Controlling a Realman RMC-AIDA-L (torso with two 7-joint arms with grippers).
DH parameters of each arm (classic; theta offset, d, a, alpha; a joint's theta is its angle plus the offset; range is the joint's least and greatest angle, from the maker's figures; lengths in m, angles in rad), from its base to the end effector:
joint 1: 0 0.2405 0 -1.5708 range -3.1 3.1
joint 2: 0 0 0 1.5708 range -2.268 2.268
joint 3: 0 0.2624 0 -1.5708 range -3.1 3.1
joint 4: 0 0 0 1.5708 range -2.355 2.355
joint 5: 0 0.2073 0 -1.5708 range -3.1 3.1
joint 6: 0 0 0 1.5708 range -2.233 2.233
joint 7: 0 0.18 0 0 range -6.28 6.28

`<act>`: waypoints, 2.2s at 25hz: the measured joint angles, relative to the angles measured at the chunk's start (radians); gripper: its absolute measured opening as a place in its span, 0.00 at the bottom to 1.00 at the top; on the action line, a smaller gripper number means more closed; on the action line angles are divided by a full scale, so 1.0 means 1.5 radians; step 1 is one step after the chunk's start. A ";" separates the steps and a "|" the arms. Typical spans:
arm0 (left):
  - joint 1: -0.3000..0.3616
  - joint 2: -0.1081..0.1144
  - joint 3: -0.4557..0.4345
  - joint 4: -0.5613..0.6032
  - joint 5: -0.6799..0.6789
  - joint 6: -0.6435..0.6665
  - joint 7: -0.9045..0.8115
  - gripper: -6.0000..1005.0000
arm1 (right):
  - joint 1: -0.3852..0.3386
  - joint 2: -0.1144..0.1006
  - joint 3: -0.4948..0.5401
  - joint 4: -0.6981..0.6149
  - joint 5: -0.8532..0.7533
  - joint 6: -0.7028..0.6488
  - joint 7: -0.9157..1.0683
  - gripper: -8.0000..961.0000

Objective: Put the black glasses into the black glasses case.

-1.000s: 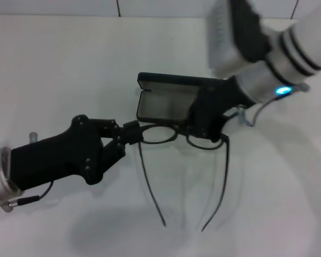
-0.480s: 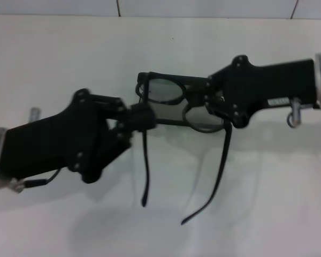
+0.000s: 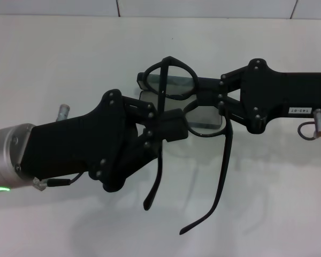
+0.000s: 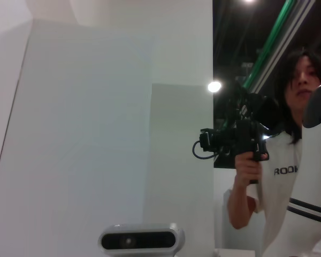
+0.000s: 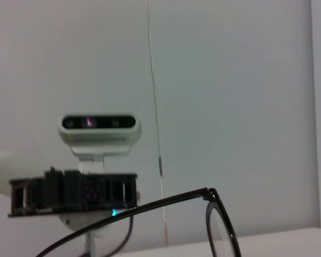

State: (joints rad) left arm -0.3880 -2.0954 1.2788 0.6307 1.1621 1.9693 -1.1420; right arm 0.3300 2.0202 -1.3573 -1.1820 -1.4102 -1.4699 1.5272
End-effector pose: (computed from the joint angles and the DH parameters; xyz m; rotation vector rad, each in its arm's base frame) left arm -0.1531 0.2489 -0.0198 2.5838 0.0711 1.6496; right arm 0.1403 0.3144 -0.0128 -2.8279 0.1379 0.9469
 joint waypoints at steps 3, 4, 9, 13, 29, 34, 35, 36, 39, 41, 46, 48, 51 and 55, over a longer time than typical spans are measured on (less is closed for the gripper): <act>-0.002 0.000 0.000 -0.015 0.000 0.000 0.006 0.05 | 0.003 0.000 0.004 0.027 0.024 -0.017 -0.016 0.06; -0.002 0.000 0.000 -0.020 0.000 0.000 0.010 0.05 | 0.005 0.000 0.004 0.035 0.031 -0.022 -0.020 0.06; -0.005 -0.001 0.001 -0.035 0.000 -0.002 0.025 0.05 | 0.007 0.000 0.004 0.054 0.045 -0.036 -0.032 0.06; -0.015 -0.002 0.001 -0.052 -0.001 -0.004 0.033 0.05 | 0.007 0.000 0.004 0.061 0.059 -0.061 -0.038 0.06; -0.058 -0.003 0.001 -0.107 -0.002 -0.024 0.064 0.05 | 0.028 0.002 0.003 0.135 0.109 -0.107 -0.071 0.05; -0.065 -0.005 0.001 -0.109 -0.002 -0.037 0.069 0.05 | 0.031 0.001 0.003 0.144 0.114 -0.113 -0.073 0.05; -0.065 -0.005 0.001 -0.109 -0.002 -0.040 0.069 0.05 | 0.031 0.001 0.003 0.145 0.114 -0.113 -0.074 0.05; -0.066 -0.005 0.001 -0.110 -0.002 -0.042 0.069 0.05 | 0.031 0.001 0.003 0.145 0.114 -0.114 -0.074 0.05; -0.066 -0.005 0.001 -0.113 -0.011 -0.046 0.073 0.05 | 0.032 0.001 0.004 0.145 0.114 -0.115 -0.074 0.05; -0.066 -0.005 0.001 -0.117 -0.016 -0.046 0.080 0.05 | 0.032 0.001 0.004 0.145 0.115 -0.115 -0.074 0.05; -0.067 -0.005 0.005 -0.120 -0.022 -0.047 0.086 0.04 | 0.033 0.001 0.008 0.150 0.123 -0.112 -0.086 0.05; -0.067 -0.005 0.012 -0.118 -0.026 -0.045 0.086 0.04 | 0.034 0.001 0.013 0.154 0.123 -0.112 -0.089 0.05; -0.066 -0.003 0.021 -0.114 -0.028 -0.032 0.097 0.04 | 0.036 0.001 0.027 0.164 0.124 -0.111 -0.096 0.05; -0.063 -0.002 0.027 -0.113 -0.037 -0.003 0.119 0.04 | 0.044 0.001 0.090 0.218 0.133 -0.112 -0.121 0.05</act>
State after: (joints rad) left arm -0.4828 -2.0983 1.3199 0.4617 1.1069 1.9645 -0.9628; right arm 0.3953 2.0217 -1.2224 -0.8557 -1.2105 -1.6385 1.3453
